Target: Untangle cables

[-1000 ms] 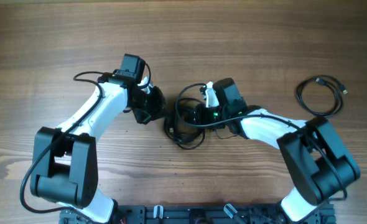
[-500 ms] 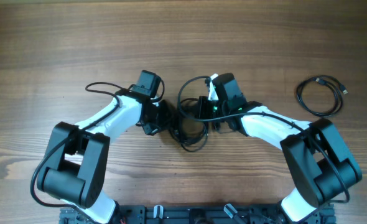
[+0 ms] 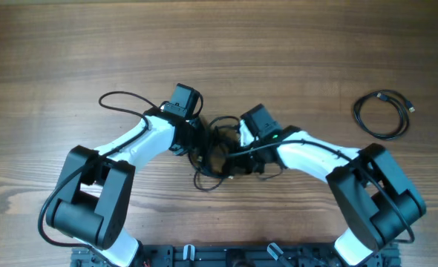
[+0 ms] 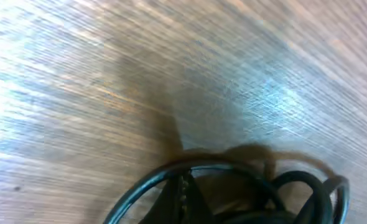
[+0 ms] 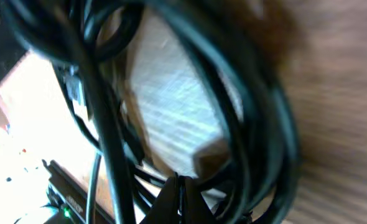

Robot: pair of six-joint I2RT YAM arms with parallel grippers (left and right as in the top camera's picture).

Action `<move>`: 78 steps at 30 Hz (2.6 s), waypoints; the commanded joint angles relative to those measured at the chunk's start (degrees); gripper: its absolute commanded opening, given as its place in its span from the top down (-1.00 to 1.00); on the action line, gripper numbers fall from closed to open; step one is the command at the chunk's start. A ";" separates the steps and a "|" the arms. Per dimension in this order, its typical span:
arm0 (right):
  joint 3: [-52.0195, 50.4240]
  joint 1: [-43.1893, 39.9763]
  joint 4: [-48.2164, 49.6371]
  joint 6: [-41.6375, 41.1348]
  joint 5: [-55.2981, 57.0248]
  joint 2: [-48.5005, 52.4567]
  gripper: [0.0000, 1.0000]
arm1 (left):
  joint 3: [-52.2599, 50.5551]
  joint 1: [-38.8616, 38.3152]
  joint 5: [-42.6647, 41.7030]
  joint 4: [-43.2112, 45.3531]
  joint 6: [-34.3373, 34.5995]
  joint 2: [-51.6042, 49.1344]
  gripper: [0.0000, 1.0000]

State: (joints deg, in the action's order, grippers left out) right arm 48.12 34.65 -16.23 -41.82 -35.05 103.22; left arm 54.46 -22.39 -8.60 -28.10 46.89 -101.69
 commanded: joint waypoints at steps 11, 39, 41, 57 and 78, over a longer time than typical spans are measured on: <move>0.70 0.35 -1.60 1.29 19.08 -9.27 0.60 | 9.29 5.20 -5.29 -19.26 -10.73 2.73 0.92; 0.24 2.49 24.06 -8.59 17.42 1.57 0.47 | -2.82 2.25 -8.24 -5.68 -7.48 -2.80 0.92; 0.24 2.45 24.90 -8.52 17.46 2.34 0.47 | -2.82 2.25 -8.24 -5.70 -7.48 -2.80 0.92; 0.24 2.75 23.93 -10.86 14.38 2.67 0.64 | -2.82 2.25 -8.24 -5.62 -7.48 -2.80 0.92; 0.24 -7.80 23.67 -3.10 -13.75 -3.67 0.91 | -2.89 2.25 -2.14 -6.08 -7.43 -2.80 0.92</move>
State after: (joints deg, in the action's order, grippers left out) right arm 48.16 30.50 7.33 -46.81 -33.45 101.91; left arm 53.74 -19.92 -17.43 -33.98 38.89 -101.89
